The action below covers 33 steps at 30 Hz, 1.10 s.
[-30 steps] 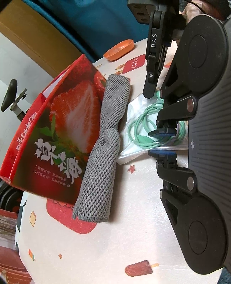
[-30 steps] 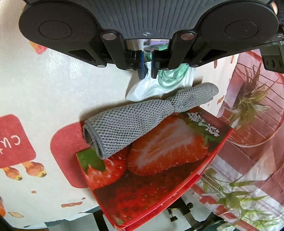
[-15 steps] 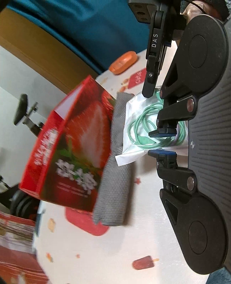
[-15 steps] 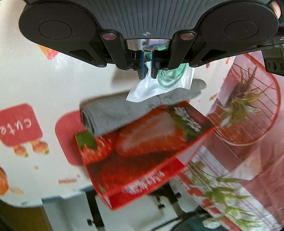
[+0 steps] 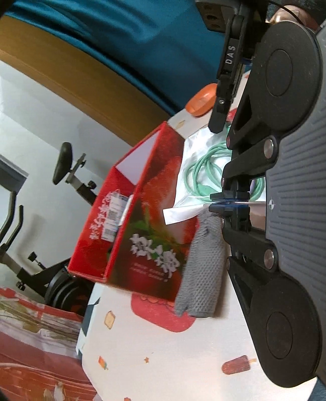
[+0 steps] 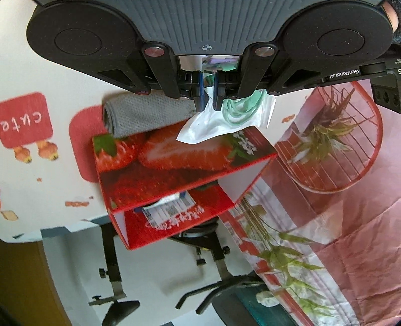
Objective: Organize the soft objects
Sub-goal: 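Lift the cable bag with the right gripper and lower it into the red box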
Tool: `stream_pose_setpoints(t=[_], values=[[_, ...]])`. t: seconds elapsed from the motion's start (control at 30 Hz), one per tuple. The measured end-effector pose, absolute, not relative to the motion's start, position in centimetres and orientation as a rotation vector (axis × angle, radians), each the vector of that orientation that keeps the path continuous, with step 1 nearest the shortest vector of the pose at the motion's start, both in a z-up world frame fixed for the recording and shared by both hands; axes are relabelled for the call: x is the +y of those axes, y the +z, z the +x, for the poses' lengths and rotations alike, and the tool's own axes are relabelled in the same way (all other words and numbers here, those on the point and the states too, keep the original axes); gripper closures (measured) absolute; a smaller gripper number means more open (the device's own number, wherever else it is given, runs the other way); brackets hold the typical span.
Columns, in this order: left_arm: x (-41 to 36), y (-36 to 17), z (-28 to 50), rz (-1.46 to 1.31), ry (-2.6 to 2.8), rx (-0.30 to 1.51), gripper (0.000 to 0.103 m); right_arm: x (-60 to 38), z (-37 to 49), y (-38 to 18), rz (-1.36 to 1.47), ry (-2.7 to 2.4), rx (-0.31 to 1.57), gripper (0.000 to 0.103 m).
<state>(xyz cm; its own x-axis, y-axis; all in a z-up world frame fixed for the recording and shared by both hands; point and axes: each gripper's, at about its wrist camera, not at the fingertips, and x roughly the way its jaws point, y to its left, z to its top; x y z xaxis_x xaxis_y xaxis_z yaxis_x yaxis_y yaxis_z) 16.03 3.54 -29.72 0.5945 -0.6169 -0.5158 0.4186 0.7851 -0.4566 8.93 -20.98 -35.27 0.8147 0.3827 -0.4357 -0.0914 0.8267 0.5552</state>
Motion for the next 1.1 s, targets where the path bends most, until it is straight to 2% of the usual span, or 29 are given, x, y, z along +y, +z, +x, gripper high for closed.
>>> stream_pose_setpoints(t=[0.7,0.9,1.1], values=[[0.9,-22.7,23.4,-0.28,-0.641,0.523,0.101,-23.3,16.0,-27.1,0.459,0.314,0.426,0.096],[-0.5,-22.8,28.1,-0.254,-0.606,0.555,0.101,-24.0,20.9,-26.5,0.445,0.299,0.449,0.096],[-1.7,-25.2,33.1,-0.232,-0.563,0.687,0.101,-24.7,26.5,-28.1,0.44,0.286,0.533,0.096]])
